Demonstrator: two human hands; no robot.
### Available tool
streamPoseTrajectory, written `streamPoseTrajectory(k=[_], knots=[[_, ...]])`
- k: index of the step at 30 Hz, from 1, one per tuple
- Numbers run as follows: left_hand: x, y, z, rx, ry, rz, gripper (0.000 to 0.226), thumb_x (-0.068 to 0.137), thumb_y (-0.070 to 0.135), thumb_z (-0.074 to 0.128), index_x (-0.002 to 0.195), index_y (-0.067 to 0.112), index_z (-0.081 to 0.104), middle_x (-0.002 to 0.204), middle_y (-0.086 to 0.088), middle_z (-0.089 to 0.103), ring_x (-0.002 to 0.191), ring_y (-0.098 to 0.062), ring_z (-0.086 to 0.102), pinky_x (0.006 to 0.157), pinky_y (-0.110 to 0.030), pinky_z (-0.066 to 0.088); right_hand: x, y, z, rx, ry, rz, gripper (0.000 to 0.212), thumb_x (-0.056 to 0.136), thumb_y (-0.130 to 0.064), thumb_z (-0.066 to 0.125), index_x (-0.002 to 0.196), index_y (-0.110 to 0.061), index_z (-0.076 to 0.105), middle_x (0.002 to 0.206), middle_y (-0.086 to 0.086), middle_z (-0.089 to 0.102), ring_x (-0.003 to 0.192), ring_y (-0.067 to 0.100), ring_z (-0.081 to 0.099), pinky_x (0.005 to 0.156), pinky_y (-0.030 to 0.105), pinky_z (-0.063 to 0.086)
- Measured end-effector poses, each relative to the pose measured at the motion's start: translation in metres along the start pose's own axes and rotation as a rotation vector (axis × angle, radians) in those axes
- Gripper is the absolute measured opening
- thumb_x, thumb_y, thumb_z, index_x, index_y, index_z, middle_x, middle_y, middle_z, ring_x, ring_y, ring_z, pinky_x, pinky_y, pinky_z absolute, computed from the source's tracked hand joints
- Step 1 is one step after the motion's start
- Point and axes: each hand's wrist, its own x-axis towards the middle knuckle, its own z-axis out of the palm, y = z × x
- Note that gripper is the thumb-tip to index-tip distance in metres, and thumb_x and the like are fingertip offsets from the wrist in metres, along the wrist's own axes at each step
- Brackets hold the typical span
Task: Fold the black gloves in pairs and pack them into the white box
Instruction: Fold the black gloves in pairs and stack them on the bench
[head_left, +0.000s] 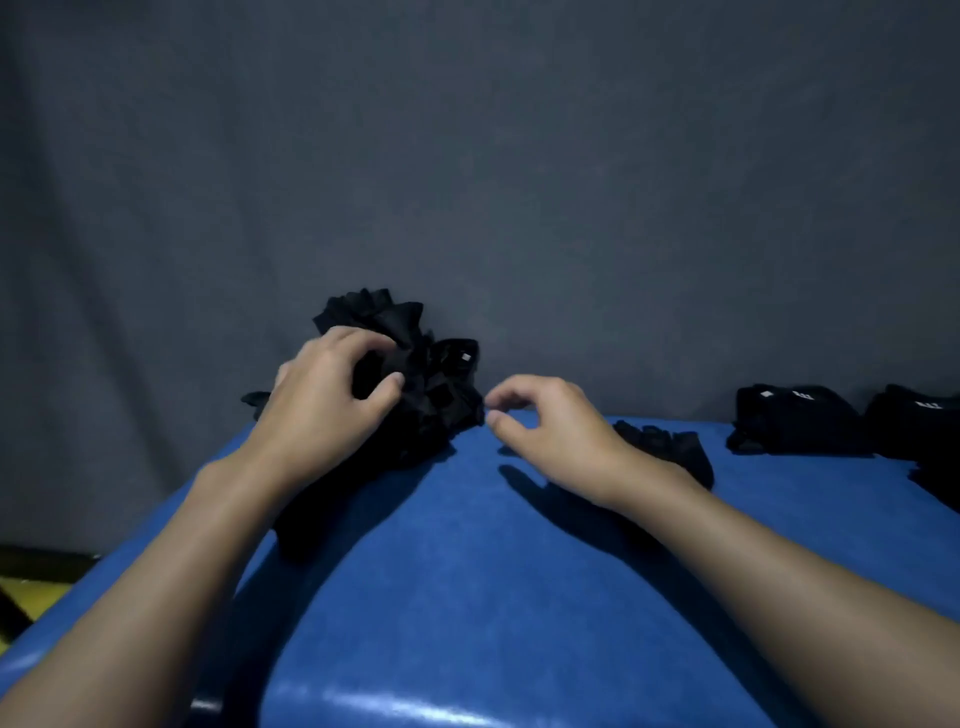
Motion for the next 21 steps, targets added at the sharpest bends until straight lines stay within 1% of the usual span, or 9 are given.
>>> streamPoseTrajectory(k=[3, 5, 7, 9, 11, 13, 16, 19, 21], knots=[[0.001, -0.016, -0.001, 0.03, -0.031, -0.095, 0.048, 0.093, 0.044, 0.06, 0.138, 0.028, 0.052, 0.143, 0.006, 0.05, 0.134, -0.018, 0.045, 0.113, -0.051, 0.033, 0.032, -0.016, 0.023, 0.077, 0.051, 0.065, 0.018, 0.087, -0.037, 0.066, 0.101, -0.025, 0.067, 0.087, -0.017, 0.066, 0.095, 0.011, 0.063, 0.097, 0.043, 0.047], [0.003, -0.023, 0.001, 0.031, -0.065, -0.13, 0.052, 0.093, 0.047, 0.059, 0.141, 0.03, 0.048, 0.146, 0.008, 0.047, 0.135, -0.017, 0.044, 0.113, -0.05, 0.032, 0.052, -0.025, 0.036, 0.149, 0.11, 0.117, 0.022, 0.084, -0.042, 0.069, 0.099, -0.026, 0.066, 0.082, -0.014, 0.066, 0.09, 0.012, 0.065, 0.094, 0.044, 0.049], [0.005, -0.029, 0.002, 0.005, -0.089, -0.159, 0.053, 0.093, 0.05, 0.059, 0.141, 0.032, 0.048, 0.146, 0.008, 0.047, 0.135, -0.017, 0.044, 0.113, -0.052, 0.033, 0.069, -0.031, 0.045, 0.192, 0.158, 0.15, 0.024, 0.081, -0.046, 0.071, 0.095, -0.027, 0.065, 0.082, -0.012, 0.067, 0.089, 0.013, 0.065, 0.094, 0.045, 0.049], [0.006, -0.034, 0.004, -0.017, -0.107, -0.175, 0.053, 0.092, 0.051, 0.059, 0.14, 0.033, 0.048, 0.145, 0.009, 0.048, 0.134, -0.017, 0.045, 0.113, -0.052, 0.034, 0.08, -0.037, 0.051, 0.192, 0.182, 0.161, 0.026, 0.079, -0.047, 0.072, 0.095, -0.026, 0.066, 0.085, -0.011, 0.067, 0.09, 0.014, 0.064, 0.095, 0.045, 0.048], [0.007, -0.037, 0.006, -0.044, -0.118, -0.173, 0.053, 0.091, 0.052, 0.059, 0.139, 0.033, 0.05, 0.143, 0.009, 0.05, 0.133, -0.016, 0.047, 0.111, -0.052, 0.036, 0.089, -0.039, 0.056, 0.191, 0.198, 0.169, 0.023, 0.079, -0.045, 0.073, 0.091, -0.025, 0.067, 0.085, -0.008, 0.066, 0.091, 0.016, 0.064, 0.095, 0.047, 0.047], [0.009, -0.038, 0.007, -0.068, -0.12, -0.171, 0.051, 0.091, 0.052, 0.06, 0.137, 0.033, 0.051, 0.14, 0.01, 0.052, 0.13, -0.014, 0.048, 0.111, -0.051, 0.037, 0.096, -0.04, 0.059, 0.186, 0.201, 0.179, 0.015, 0.08, -0.04, 0.074, 0.08, -0.027, 0.066, 0.081, -0.008, 0.067, 0.089, 0.017, 0.065, 0.094, 0.048, 0.048], [0.009, -0.038, 0.008, -0.075, -0.124, -0.173, 0.048, 0.092, 0.052, 0.06, 0.135, 0.033, 0.053, 0.139, 0.011, 0.052, 0.129, -0.013, 0.049, 0.111, -0.051, 0.037, 0.101, -0.041, 0.062, 0.19, 0.203, 0.2, 0.015, 0.083, -0.031, 0.07, 0.07, -0.025, 0.066, 0.073, -0.009, 0.068, 0.084, 0.019, 0.066, 0.092, 0.049, 0.049], [0.009, -0.038, 0.006, -0.079, -0.108, -0.165, 0.046, 0.091, 0.05, 0.06, 0.133, 0.033, 0.055, 0.137, 0.012, 0.054, 0.128, -0.012, 0.049, 0.11, -0.051, 0.038, 0.1, -0.042, 0.059, 0.219, 0.242, 0.167, 0.017, 0.085, -0.027, 0.068, 0.069, -0.02, 0.065, 0.07, -0.008, 0.067, 0.079, 0.019, 0.065, 0.088, 0.048, 0.051], [0.009, -0.035, 0.003, -0.089, -0.084, -0.16, 0.044, 0.092, 0.05, 0.06, 0.132, 0.033, 0.056, 0.136, 0.012, 0.055, 0.128, -0.013, 0.049, 0.11, -0.052, 0.037, 0.098, -0.042, 0.053, 0.277, 0.275, 0.127, 0.014, 0.086, -0.024, 0.067, 0.073, -0.019, 0.066, 0.072, -0.008, 0.067, 0.076, 0.016, 0.064, 0.084, 0.044, 0.053]])
